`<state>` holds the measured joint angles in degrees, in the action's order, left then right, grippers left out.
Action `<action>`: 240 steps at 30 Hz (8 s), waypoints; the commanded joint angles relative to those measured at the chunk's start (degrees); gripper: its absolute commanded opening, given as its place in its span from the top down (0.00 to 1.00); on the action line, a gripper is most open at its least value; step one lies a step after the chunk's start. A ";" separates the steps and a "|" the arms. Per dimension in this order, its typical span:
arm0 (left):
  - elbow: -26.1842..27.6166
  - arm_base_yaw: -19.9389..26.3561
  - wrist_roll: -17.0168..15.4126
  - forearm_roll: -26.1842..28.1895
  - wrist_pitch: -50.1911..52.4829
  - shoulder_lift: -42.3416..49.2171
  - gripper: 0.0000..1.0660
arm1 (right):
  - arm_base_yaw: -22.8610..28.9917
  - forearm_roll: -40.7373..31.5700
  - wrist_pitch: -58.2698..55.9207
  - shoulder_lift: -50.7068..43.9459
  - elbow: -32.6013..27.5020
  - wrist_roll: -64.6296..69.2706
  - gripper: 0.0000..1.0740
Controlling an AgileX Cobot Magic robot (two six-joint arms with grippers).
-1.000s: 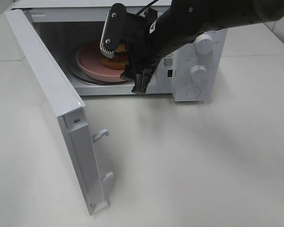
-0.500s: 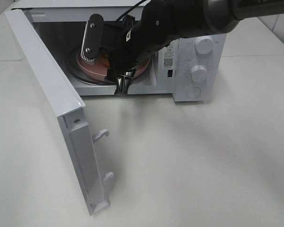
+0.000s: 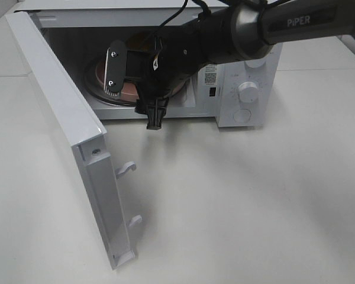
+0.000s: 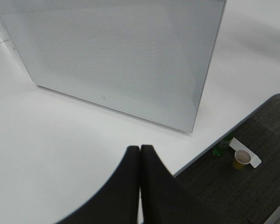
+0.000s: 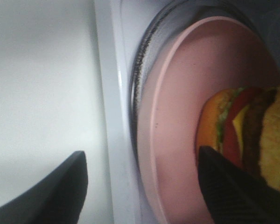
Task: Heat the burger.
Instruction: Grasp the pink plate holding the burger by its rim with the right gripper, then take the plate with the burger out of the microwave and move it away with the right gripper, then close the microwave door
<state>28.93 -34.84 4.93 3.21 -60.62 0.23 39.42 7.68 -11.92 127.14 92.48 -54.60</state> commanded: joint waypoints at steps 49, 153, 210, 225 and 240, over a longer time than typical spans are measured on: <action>-0.11 0.17 0.00 -0.06 0.92 1.20 1.00 | -3.44 5.90 0.86 6.19 0.34 6.25 0.88; -0.11 0.17 0.06 -0.06 0.92 1.20 1.00 | 1.15 25.32 -15.58 -51.45 -63.43 14.32 1.00; -0.11 0.17 0.06 0.00 0.92 1.26 1.00 | -24.64 32.66 9.85 -47.78 -67.15 56.21 0.38; -0.11 0.17 0.06 0.00 0.92 1.26 1.00 | -24.64 18.68 -9.97 -57.87 -63.25 82.51 0.38; -0.11 0.17 0.06 0.06 0.92 1.26 1.00 | -24.69 -7.68 -27.33 -66.06 -59.59 54.20 0.38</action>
<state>28.93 -34.84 4.93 3.21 -60.62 0.23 14.78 1.72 -38.16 61.54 32.49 2.06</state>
